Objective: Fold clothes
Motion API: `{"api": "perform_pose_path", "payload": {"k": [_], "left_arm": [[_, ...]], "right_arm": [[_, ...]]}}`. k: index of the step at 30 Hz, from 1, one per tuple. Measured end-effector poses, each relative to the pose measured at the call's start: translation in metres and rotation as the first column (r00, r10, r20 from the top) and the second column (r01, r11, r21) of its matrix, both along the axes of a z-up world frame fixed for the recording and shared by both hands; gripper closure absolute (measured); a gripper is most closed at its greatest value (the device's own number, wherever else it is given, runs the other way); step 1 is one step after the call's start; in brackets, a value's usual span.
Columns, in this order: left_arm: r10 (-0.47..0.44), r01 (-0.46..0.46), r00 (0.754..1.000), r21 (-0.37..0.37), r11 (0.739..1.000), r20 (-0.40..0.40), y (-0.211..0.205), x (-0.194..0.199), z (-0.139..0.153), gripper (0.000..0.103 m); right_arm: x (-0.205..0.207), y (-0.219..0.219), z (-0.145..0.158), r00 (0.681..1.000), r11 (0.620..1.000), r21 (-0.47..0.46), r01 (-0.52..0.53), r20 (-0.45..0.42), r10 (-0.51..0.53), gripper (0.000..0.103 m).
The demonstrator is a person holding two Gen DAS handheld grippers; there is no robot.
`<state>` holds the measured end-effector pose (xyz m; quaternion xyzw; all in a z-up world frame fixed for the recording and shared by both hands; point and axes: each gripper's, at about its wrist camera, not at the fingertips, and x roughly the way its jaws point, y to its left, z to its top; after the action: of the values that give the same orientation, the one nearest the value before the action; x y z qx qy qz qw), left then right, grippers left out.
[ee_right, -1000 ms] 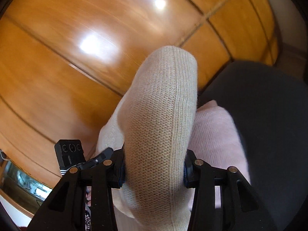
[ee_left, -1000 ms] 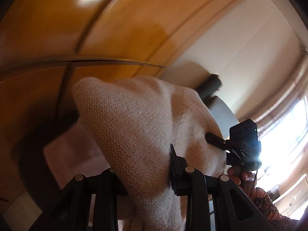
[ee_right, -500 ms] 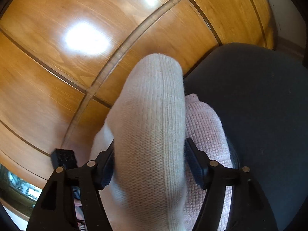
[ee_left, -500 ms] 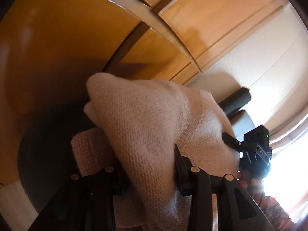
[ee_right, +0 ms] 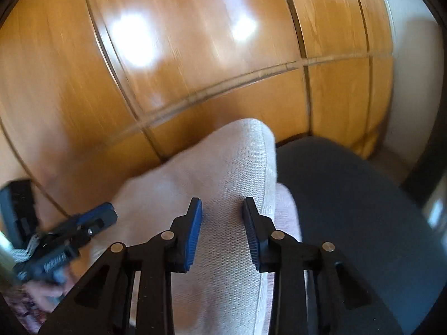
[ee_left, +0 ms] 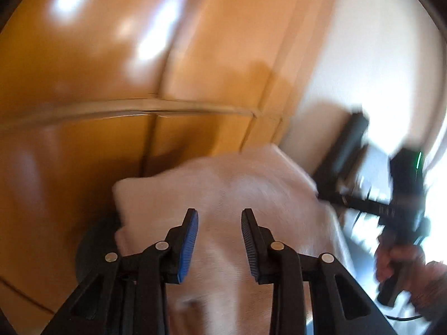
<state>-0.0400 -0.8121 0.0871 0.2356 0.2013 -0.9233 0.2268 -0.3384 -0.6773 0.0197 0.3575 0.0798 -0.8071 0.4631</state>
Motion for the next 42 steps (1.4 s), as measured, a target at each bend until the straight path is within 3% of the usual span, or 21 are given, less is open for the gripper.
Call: {"api": "perform_pose_path", "payload": {"k": [2, 4, 6, 8, 11, 14, 18, 22, 26, 30, 34, 42], "left_arm": [[0.019, -0.014, 0.995, -0.059, 0.998, 0.097, 0.006, -0.021, -0.013, 0.072], [0.035, -0.031, 0.993, -0.034, 0.999, 0.117, 0.002, -0.023, -0.032, 0.073], [0.044, -0.042, 0.993, -0.024, 0.999, 0.113, 0.001, -0.020, -0.049, 0.074], [0.037, -0.027, 0.991, -0.080, 0.996, 0.131, 0.006, -0.020, -0.050, 0.073], [0.023, -0.002, 0.987, -0.132, 0.991, 0.158, 0.010, -0.016, -0.048, 0.074], [0.050, -0.042, 0.990, -0.059, 0.997, 0.134, 0.014, -0.003, -0.036, 0.074], [0.148, -0.147, 0.982, -0.011, 0.989, 0.114, 0.040, 0.038, -0.013, 0.072], [0.247, -0.246, 0.962, -0.026, 0.969, 0.117, 0.076, 0.075, 0.008, 0.071], [0.306, -0.309, 0.941, -0.004, 0.951, 0.141, 0.104, 0.094, 0.023, 0.070], [0.307, -0.313, 0.939, 0.011, 0.950, 0.155, 0.128, 0.117, 0.038, 0.070], [0.300, -0.299, 0.940, -0.034, 0.954, 0.162, 0.149, 0.127, 0.055, 0.070], [0.315, -0.306, 0.937, -0.084, 0.948, 0.148, 0.158, 0.141, 0.079, 0.070]], "right_arm": [[-0.006, -0.011, -0.012, 0.999, 0.997, 0.061, 0.049, 0.012, -0.049, 0.063], [-0.017, -0.010, -0.026, 0.994, 0.996, 0.058, 0.066, 0.088, -0.071, 0.048], [-0.027, -0.001, -0.044, 0.962, 0.997, 0.001, 0.073, 0.262, -0.071, 0.038], [-0.034, 0.014, -0.059, 0.910, 0.987, -0.083, 0.134, 0.404, -0.090, 0.032], [-0.017, 0.027, -0.045, 0.932, 0.980, -0.107, 0.167, 0.343, -0.121, 0.032], [0.014, 0.047, -0.022, 0.957, 0.973, -0.104, 0.207, 0.228, -0.179, 0.030], [0.064, 0.072, 0.000, 0.965, 0.965, -0.069, 0.253, 0.095, -0.246, 0.000], [0.107, 0.083, 0.001, 0.956, 0.955, 0.047, 0.294, -0.007, -0.294, 0.000], [0.153, 0.105, 0.012, 0.957, 0.954, 0.087, 0.288, -0.067, -0.283, 0.000], [0.190, 0.113, 0.021, 0.960, 0.959, 0.117, 0.257, -0.144, -0.240, 0.000], [0.211, 0.113, 0.042, 0.954, 0.960, 0.129, 0.248, -0.204, -0.219, 0.000], [0.232, 0.112, 0.056, 0.950, 0.962, 0.106, 0.251, -0.219, -0.224, 0.000]]}}
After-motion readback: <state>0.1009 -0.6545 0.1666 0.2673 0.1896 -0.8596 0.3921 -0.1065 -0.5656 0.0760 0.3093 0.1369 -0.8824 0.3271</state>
